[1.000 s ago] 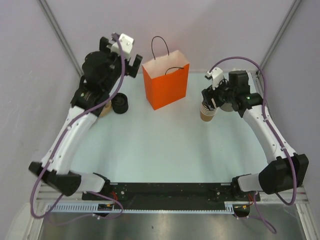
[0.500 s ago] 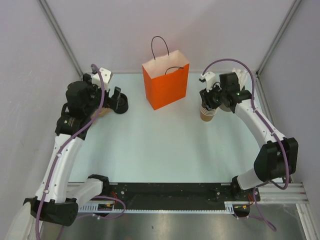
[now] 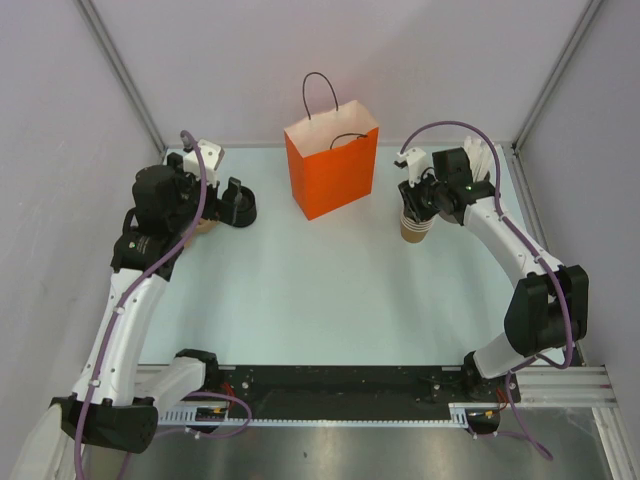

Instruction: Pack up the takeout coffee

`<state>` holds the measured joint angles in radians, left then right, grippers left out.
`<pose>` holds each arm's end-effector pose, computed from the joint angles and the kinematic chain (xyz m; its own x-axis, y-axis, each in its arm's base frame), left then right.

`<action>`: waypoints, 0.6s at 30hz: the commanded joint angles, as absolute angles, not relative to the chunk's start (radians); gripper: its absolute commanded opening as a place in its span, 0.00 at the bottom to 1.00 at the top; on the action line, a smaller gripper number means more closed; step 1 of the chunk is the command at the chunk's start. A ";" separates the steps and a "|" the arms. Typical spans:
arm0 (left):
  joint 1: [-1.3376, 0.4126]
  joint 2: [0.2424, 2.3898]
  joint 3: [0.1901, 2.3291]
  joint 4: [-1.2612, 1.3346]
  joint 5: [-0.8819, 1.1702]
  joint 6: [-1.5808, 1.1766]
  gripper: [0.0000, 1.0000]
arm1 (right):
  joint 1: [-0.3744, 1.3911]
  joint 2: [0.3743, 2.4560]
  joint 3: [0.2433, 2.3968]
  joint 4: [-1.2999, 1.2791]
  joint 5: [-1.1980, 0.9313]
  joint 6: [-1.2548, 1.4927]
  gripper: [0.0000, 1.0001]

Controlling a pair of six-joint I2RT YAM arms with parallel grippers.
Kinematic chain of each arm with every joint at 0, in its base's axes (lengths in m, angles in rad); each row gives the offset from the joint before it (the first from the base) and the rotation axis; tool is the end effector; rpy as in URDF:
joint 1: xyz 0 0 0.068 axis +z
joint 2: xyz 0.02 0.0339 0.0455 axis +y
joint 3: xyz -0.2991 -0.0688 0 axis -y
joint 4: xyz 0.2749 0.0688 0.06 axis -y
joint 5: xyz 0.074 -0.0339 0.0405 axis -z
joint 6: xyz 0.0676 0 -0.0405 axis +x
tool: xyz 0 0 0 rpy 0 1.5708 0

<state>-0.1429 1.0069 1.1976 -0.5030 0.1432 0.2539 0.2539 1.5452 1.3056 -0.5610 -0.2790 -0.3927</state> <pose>0.2488 -0.0455 0.4340 -0.2252 0.2836 -0.9321 0.3429 0.9186 0.1966 0.3732 0.1161 0.3058 -0.4784 -0.5042 -0.7189 -0.6604 0.7462 -0.0838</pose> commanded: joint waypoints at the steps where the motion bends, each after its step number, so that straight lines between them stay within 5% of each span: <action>1: -0.132 0.994 1.203 -0.483 0.164 0.222 0.99 | 0.258 1.545 1.298 -0.522 -0.256 -0.383 0.33; 18: -0.132 1.005 1.187 -0.459 0.158 0.212 1.00 | 0.268 1.534 1.285 -0.496 -0.227 -0.380 0.09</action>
<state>-0.1425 1.0080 1.1904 -0.4900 0.1432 0.2356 0.2607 1.5455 1.2896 -0.5388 -0.2478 -0.3923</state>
